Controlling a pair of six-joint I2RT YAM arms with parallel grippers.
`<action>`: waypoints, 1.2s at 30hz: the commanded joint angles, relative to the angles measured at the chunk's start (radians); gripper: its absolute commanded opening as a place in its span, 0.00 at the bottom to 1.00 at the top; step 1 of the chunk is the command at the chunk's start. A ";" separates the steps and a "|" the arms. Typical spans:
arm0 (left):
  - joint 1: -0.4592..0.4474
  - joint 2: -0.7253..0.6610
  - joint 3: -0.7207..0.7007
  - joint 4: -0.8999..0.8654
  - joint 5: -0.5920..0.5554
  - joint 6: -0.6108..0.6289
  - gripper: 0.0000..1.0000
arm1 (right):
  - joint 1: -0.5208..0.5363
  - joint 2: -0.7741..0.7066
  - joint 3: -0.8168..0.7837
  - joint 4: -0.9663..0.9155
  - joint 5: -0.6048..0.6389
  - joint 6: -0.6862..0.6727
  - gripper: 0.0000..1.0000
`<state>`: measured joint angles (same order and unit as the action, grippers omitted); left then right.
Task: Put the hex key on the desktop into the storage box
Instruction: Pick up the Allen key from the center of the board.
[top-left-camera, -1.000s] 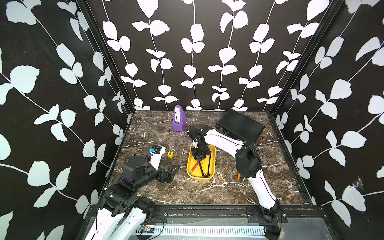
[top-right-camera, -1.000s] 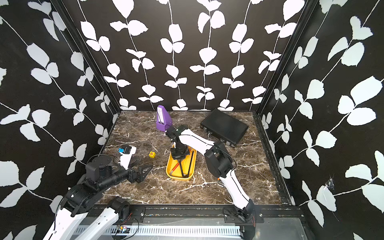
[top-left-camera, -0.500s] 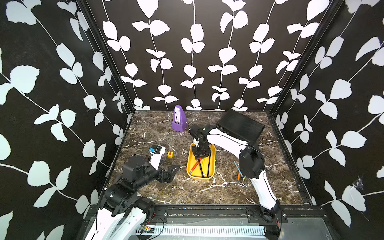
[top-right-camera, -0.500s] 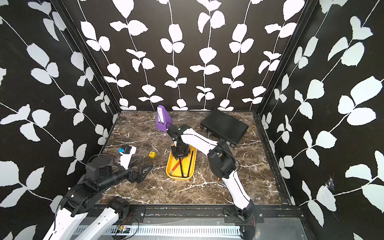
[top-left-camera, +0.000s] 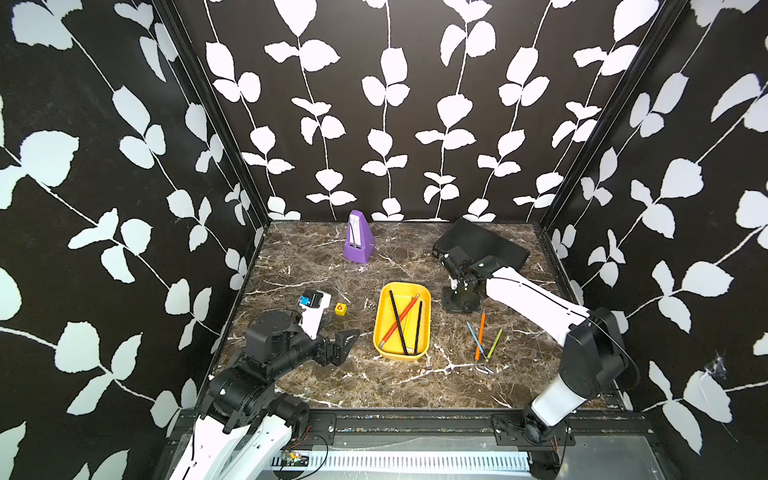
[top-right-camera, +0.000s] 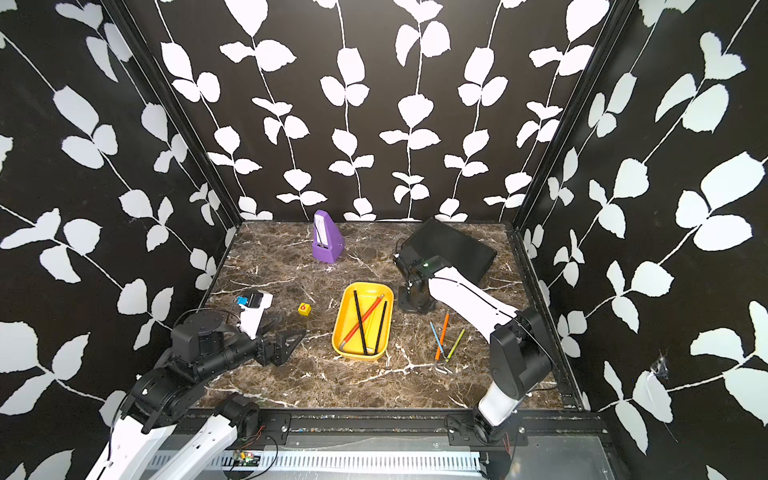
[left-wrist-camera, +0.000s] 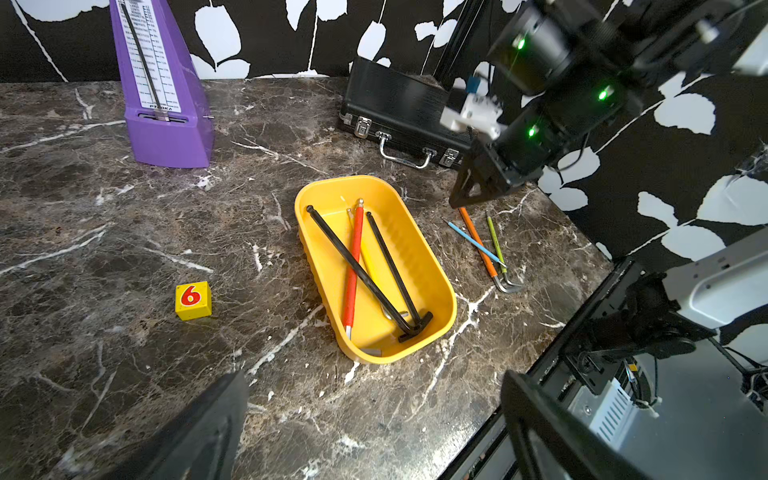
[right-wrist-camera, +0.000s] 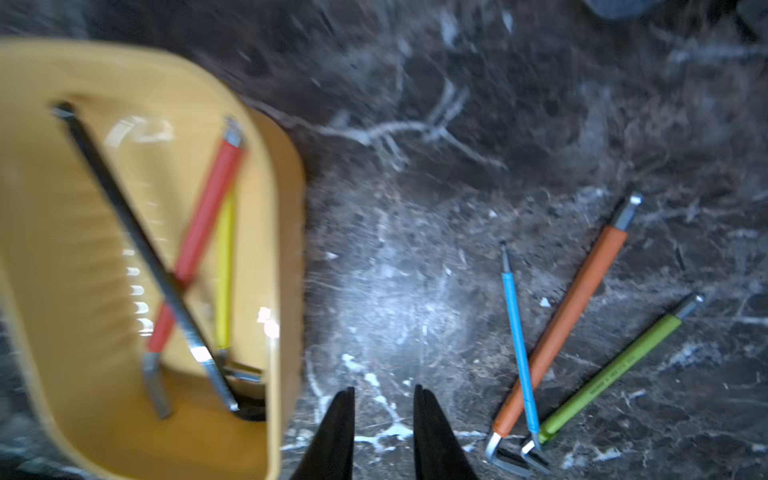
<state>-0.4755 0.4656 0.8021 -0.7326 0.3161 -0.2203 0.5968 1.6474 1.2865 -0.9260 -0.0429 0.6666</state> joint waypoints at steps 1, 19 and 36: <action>-0.004 0.000 -0.009 0.010 0.000 -0.004 0.96 | 0.000 -0.035 -0.097 -0.022 0.076 0.023 0.29; -0.003 0.002 -0.009 0.013 0.012 -0.002 0.96 | -0.072 0.013 -0.262 0.034 0.122 -0.051 0.35; -0.004 0.005 -0.008 0.014 0.015 -0.002 0.96 | -0.090 0.141 -0.240 0.072 0.072 -0.116 0.21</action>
<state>-0.4755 0.4656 0.8021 -0.7322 0.3187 -0.2203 0.5140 1.7531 1.0451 -0.8593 0.0460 0.5705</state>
